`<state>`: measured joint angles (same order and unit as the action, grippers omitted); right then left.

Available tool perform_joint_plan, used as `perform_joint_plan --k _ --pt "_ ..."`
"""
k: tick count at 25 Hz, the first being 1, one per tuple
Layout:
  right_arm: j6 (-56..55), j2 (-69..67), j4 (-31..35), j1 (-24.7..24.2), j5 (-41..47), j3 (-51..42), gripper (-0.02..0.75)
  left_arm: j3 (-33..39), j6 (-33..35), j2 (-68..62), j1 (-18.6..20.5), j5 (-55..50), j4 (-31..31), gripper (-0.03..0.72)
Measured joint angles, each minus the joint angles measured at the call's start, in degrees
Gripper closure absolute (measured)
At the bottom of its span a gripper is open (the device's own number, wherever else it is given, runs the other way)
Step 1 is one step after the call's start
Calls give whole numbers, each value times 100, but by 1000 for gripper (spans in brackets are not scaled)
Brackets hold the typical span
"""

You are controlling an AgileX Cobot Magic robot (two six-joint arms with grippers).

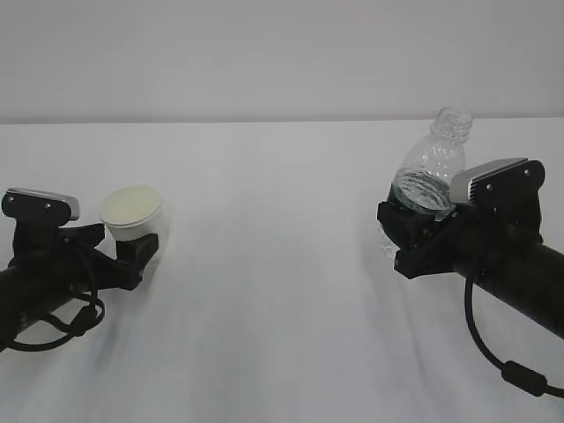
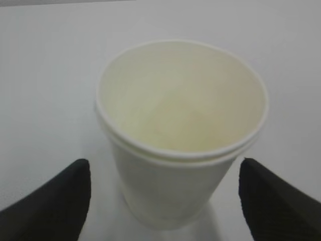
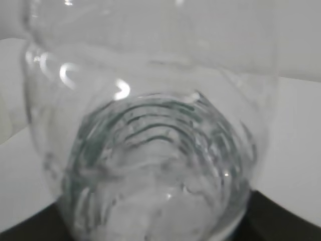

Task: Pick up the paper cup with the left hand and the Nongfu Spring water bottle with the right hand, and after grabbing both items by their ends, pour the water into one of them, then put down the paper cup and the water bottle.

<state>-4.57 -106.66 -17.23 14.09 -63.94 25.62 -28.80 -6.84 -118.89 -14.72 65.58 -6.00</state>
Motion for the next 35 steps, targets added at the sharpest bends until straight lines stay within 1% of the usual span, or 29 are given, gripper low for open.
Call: perform_joint_plan --k 22,35 --pt "0 0 0 0 0 0 339 -744 -51 -491 0 0 26 4" --pt "0 0 0 0 0 0 339 -781 -56 -491 0 0 135 16"
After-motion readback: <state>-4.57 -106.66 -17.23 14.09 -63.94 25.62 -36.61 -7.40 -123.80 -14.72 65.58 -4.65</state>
